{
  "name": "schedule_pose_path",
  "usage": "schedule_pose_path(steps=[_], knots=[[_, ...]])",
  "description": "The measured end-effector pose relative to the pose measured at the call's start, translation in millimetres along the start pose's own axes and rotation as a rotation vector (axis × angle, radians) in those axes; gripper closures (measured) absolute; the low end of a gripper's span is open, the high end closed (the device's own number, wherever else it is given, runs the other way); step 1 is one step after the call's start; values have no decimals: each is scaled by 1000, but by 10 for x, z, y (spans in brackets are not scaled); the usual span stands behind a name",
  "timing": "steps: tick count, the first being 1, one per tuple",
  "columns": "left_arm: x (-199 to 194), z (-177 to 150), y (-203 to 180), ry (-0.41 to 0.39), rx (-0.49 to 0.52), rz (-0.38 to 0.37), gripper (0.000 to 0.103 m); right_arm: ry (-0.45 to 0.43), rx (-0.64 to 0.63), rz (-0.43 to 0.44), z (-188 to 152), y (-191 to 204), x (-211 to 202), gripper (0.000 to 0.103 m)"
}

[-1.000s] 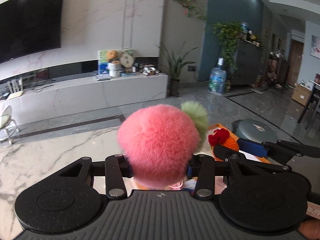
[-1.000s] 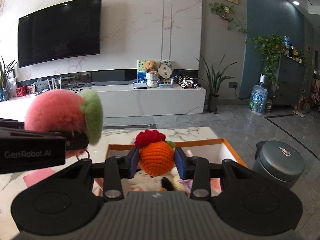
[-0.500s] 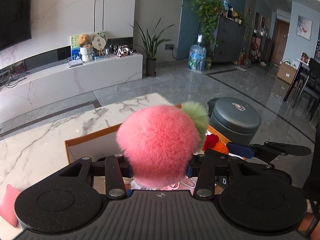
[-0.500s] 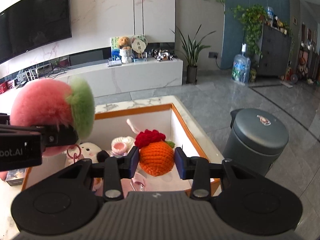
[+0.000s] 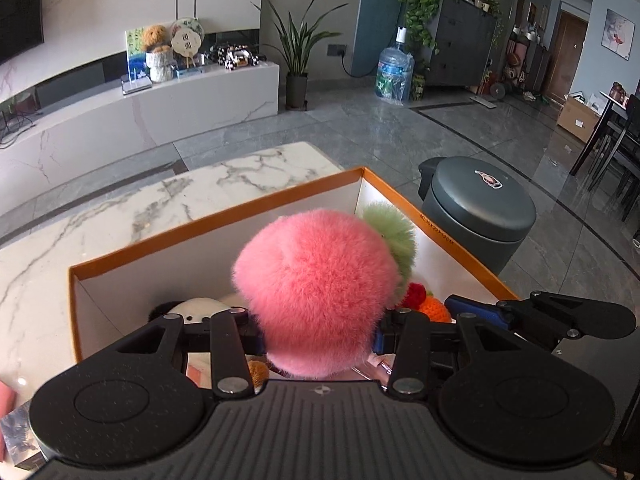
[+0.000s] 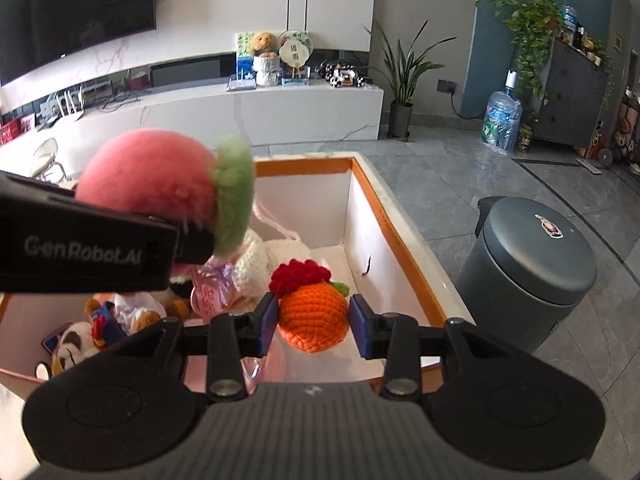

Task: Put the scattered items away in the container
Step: 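Lower pompom and carrot into the box and open both tools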

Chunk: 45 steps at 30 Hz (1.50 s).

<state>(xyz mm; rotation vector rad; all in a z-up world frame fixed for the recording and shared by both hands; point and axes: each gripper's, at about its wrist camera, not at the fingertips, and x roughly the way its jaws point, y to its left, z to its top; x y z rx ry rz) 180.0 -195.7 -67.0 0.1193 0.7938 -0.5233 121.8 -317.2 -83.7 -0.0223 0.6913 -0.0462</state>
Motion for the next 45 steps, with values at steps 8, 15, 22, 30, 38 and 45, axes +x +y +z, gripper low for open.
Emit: schedule_pose_path(steps=[8,15,22,30,38,45], knots=[[164,11,43,44,-45,-42,52,33,2,-5,-30,8,70,64],[208,47,45,50,-54,-56,52,-17,-8,-69,-86,54,-41,62],[253,92,-143,53,-1,-78,52,-42,-17,-126,-111,53,-167,61],[380,84,-238,90,12,-90,46,-46,6,-124,-93,-74,-135,63],[361,84,-266,85,16,-97,45,-51,7,-122,-86,-65,-118,63],[166,59,-213,67,11,-90,45,-46,-4,-132,-91,-34,-148,63]])
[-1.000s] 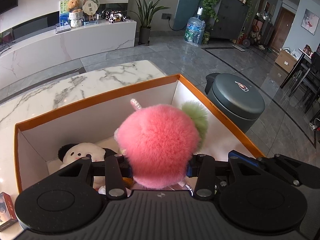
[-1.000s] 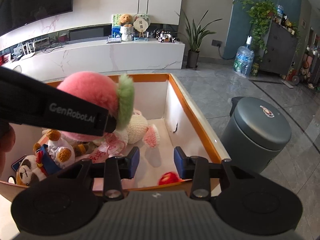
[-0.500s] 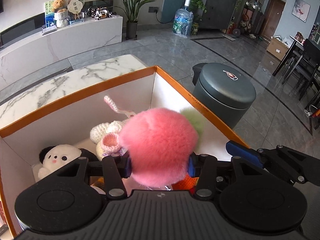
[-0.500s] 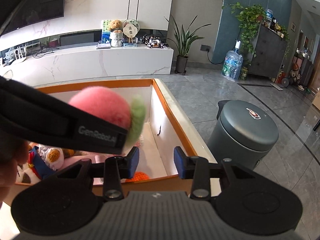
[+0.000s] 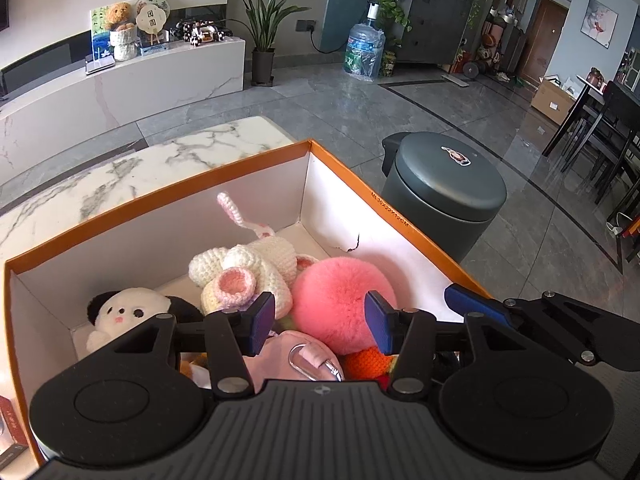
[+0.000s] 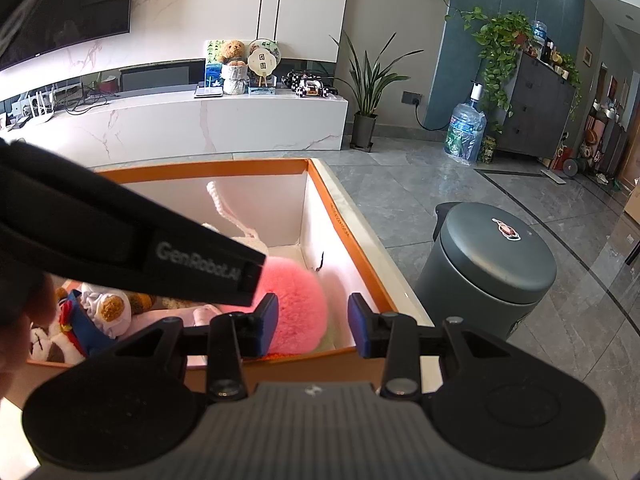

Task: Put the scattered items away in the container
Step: 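Lower pompom and carrot into the box and open both tools, then withdraw both tools from the box toward the pink wallet and card box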

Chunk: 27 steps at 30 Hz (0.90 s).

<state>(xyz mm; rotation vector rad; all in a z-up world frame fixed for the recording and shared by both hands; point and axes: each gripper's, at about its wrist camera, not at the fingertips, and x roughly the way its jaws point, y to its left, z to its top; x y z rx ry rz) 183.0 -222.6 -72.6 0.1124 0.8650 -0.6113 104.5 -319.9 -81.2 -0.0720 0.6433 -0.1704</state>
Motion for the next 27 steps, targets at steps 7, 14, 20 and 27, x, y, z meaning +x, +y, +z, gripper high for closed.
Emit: schedule_pose_path(steps=[7,14,20,27], knots=[[-304,-63,0,-28,3,35,45,6,-1,6,18,51,-182,62],[-674,-117,6,-75,1,83,45,-16,-21,8,50,138,-457,61],[-1033,-211,82,-128,-37,106,45,-61,-56,0,105,251,-748,58],[-1495,-402,271,-199,-93,151,45,-114,-115,9,163,507,-1093,57]])
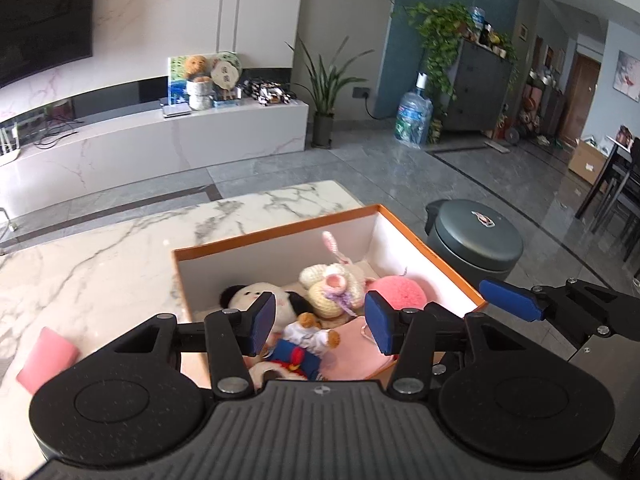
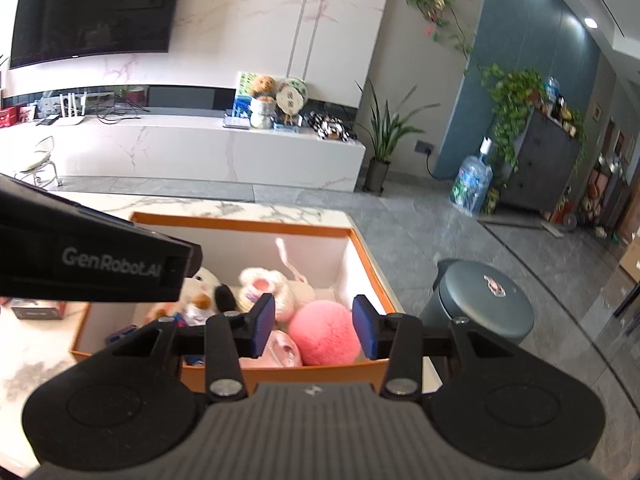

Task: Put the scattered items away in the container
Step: 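Withdraw both tools from the box toward the pink wallet and card box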

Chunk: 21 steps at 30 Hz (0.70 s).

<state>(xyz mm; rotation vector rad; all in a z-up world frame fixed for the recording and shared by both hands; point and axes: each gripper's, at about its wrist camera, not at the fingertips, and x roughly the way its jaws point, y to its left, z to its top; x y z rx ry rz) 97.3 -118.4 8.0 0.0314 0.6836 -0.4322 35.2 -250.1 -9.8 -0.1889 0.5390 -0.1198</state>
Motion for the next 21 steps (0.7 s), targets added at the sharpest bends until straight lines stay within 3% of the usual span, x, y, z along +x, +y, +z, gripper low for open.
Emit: schedule_pose_path(steps=[10,21], knots=[[-540,-310,461,-58,-74,104,45,-53,-98,98,80,632,-439,53],[-984,-785,1175,-87,-227,214,45,-68,-265,198,-9,1486,-788,51]])
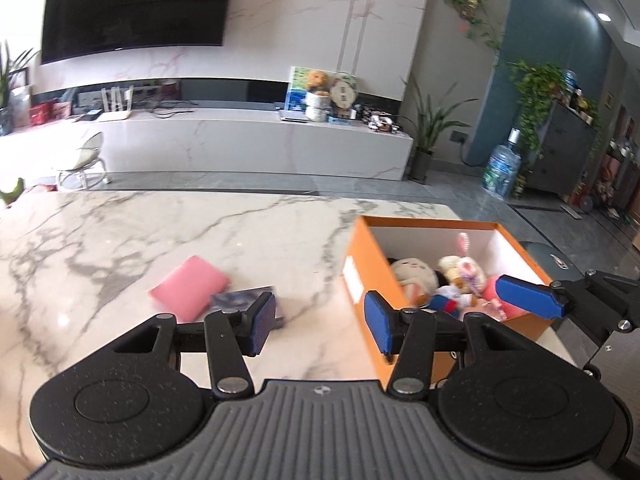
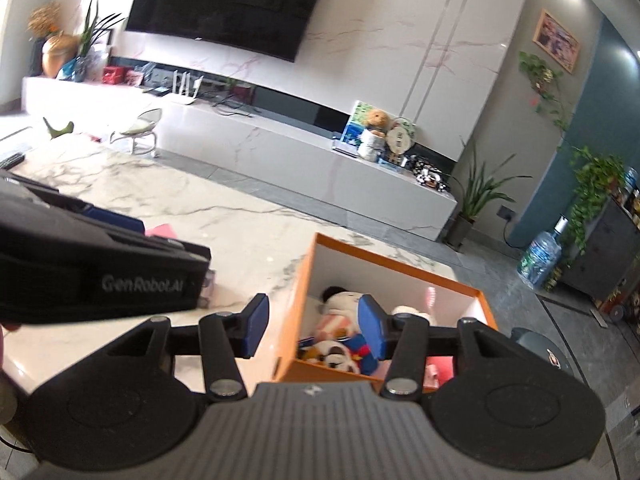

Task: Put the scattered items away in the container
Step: 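Withdraw both tools from the box toward the pink wallet and card box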

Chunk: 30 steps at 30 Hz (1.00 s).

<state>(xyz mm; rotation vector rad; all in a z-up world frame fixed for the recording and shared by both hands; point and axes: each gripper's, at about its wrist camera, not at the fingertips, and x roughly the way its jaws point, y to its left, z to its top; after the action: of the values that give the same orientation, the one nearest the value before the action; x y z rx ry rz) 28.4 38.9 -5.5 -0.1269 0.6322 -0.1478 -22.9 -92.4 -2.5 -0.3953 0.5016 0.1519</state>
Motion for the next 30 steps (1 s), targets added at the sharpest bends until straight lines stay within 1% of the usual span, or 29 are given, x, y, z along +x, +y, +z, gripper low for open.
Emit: schedule_pose_path(steps=[4,8,12,15,19,25,30], knots=[[-51,-121,291,7,-39,51,45,23,-14,47,-29,268,30,50],[-57,-259,551,27,-94,68,45,54,2,101,-80,490,112,50],[-22,-414,743,49,-131,77,45,84,2,133,-161,654,212,48],[42,-490,815,68,-154,76,45,114,21,150,-235,674,317,46],[146,-562,828,91,-158,79,45,156,55,162,-329,661,451,41],[356,-605,833,145,-146,96,45,210,107,171,-420,603,669,41],[524,-548,870,177,-122,132,44,232,96,188,-377,638,877,41]])
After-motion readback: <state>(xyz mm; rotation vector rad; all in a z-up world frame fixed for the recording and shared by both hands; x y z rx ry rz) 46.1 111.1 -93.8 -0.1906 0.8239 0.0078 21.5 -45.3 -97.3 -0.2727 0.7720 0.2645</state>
